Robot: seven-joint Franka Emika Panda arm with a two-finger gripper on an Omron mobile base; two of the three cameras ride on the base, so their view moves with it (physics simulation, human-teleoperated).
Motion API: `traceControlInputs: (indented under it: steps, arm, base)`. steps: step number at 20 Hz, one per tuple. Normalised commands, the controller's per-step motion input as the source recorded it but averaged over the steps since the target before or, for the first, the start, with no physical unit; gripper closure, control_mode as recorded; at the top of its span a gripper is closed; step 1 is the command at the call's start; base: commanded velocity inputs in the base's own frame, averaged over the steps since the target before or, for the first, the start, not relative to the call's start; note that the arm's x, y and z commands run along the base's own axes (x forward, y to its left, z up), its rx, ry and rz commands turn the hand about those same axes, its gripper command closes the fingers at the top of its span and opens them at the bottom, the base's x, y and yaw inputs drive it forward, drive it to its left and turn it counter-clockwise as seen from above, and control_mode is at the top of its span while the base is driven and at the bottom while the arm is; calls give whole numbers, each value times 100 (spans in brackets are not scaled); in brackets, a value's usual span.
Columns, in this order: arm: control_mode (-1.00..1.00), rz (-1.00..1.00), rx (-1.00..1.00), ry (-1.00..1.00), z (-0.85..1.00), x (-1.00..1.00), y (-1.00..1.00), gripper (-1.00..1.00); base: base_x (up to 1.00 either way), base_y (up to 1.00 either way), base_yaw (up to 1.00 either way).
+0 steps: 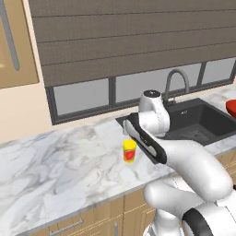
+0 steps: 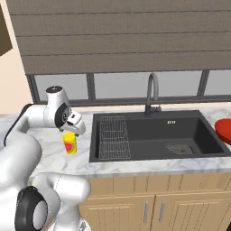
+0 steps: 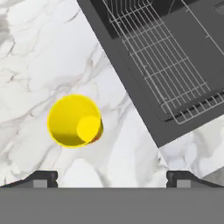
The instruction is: Pick the cup and bowl from the counter and place them on the counter next to the sink.
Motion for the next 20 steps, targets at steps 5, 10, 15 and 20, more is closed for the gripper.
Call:
traceControlInputs:
  steps: [5, 10, 15, 20]
  arm:
    - [-100, 12, 8, 7, 21, -94, -4, -100]
    - [-100, 20, 11, 0, 18, -97, 0, -100]
    - [-100, 20, 5, -4, 0, -80, 0, -100]
    - [-100, 13, 0, -2, 0, -47, 0, -100]
  base:
    - [0, 0, 0]
    - [0, 0, 0]
    - [0, 0, 0]
    - [0, 0, 0]
